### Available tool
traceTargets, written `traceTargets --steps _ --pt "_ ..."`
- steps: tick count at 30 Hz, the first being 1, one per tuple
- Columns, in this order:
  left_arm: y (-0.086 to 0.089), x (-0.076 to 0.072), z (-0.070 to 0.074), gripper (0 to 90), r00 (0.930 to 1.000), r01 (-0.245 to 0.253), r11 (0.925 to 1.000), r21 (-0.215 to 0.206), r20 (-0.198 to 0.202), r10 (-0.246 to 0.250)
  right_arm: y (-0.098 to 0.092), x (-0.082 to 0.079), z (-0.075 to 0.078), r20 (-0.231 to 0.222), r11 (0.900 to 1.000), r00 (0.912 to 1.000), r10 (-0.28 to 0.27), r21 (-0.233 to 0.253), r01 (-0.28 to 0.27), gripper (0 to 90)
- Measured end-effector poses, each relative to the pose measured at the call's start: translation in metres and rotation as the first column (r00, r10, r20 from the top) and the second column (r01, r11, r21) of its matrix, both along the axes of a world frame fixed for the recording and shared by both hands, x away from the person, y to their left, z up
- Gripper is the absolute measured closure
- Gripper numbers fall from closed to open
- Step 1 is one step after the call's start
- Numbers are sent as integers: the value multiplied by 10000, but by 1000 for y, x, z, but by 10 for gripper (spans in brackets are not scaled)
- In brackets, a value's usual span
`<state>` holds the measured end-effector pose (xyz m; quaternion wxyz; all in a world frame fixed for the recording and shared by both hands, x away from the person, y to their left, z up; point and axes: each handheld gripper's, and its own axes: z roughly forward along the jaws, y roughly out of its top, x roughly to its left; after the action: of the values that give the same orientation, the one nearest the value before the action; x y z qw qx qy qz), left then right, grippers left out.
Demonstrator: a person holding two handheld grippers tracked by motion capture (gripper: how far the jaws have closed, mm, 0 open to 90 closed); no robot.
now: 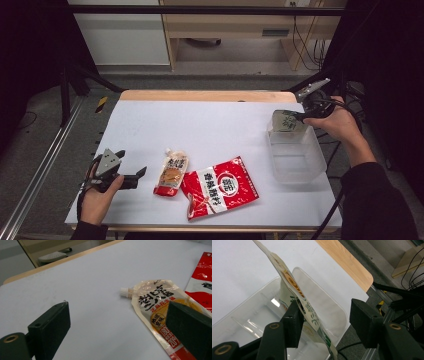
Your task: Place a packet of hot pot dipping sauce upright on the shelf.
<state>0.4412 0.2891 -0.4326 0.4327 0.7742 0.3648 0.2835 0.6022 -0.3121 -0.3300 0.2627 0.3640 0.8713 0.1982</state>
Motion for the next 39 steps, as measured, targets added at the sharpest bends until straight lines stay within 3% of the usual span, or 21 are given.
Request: traceTargets --steps 10,17,23,31,35,37,38,39 --pt "-1 1 -1 57 10000 -29 10000 47 -34 29 2 7 -4 514 9970 9957 -767 103 763 395" --pt "-2 1 -1 57 10000 -16 10000 81 -42 16 0 16 -4 828 9880 9847 -1533 310 1512 326" --pt "-1 1 -1 57 10000 -10 10000 67 -37 11 4 11 3 1141 9902 9850 -1291 680 1219 274" --pt "-3 1 -1 57 10000 73 9999 141 -47 -72 13 -16 28 1523 9929 9862 -648 1083 485 243" --pt "-4 0 -1 57 9998 134 9998 168 -122 -131 28 -34 36 1568 9930 9875 -169 1184 -18 215" --pt "-4 0 -1 57 9998 144 9997 183 -155 -141 40 -43 39 1618 9916 9866 194 1229 -396 207" --pt "-5 0 -1 55 9998 145 9997 204 -160 -142 55 -53 40 1645 9892 9846 601 1222 -808 196" --pt "-5 0 -1 55 9997 182 9996 204 -178 -178 55 -53 40 1645 9892 9846 601 1222 -808 196"
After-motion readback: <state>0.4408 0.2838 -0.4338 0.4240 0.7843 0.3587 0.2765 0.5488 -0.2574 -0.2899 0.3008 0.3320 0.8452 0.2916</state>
